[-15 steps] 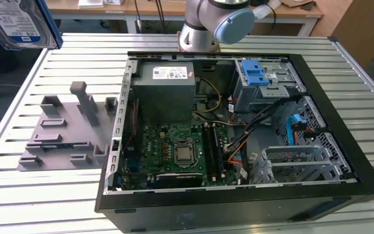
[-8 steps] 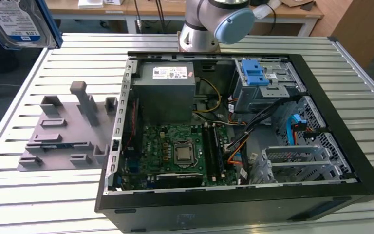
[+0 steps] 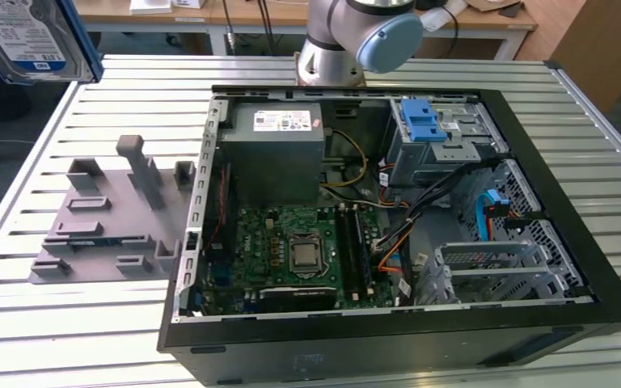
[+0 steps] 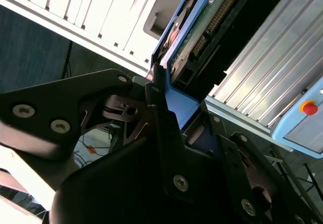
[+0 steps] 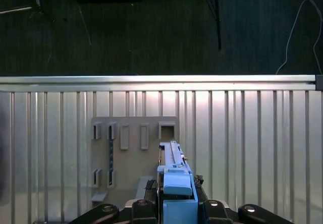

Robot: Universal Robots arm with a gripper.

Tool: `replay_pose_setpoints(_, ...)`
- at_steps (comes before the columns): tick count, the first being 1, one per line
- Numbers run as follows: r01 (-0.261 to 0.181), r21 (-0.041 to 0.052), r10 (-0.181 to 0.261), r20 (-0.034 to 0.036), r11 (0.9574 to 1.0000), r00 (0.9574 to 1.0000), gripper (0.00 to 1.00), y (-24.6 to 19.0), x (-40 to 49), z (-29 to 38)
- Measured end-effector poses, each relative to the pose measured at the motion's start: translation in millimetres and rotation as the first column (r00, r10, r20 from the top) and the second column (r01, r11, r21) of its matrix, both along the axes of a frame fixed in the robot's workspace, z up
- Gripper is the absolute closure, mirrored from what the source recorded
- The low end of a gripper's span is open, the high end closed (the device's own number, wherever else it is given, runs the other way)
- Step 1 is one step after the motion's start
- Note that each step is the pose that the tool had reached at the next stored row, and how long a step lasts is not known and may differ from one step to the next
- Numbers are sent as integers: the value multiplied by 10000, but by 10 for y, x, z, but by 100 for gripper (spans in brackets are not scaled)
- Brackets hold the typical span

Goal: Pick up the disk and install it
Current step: 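Pick up the disk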

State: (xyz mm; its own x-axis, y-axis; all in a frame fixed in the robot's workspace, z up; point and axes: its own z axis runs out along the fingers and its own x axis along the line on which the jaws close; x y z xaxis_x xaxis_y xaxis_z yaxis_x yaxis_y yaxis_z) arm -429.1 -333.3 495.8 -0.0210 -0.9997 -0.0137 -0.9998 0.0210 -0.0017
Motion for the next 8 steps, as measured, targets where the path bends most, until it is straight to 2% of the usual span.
replay_pose_setpoints(8,0,0,0,1,10000,10000,63,-30,69,0)
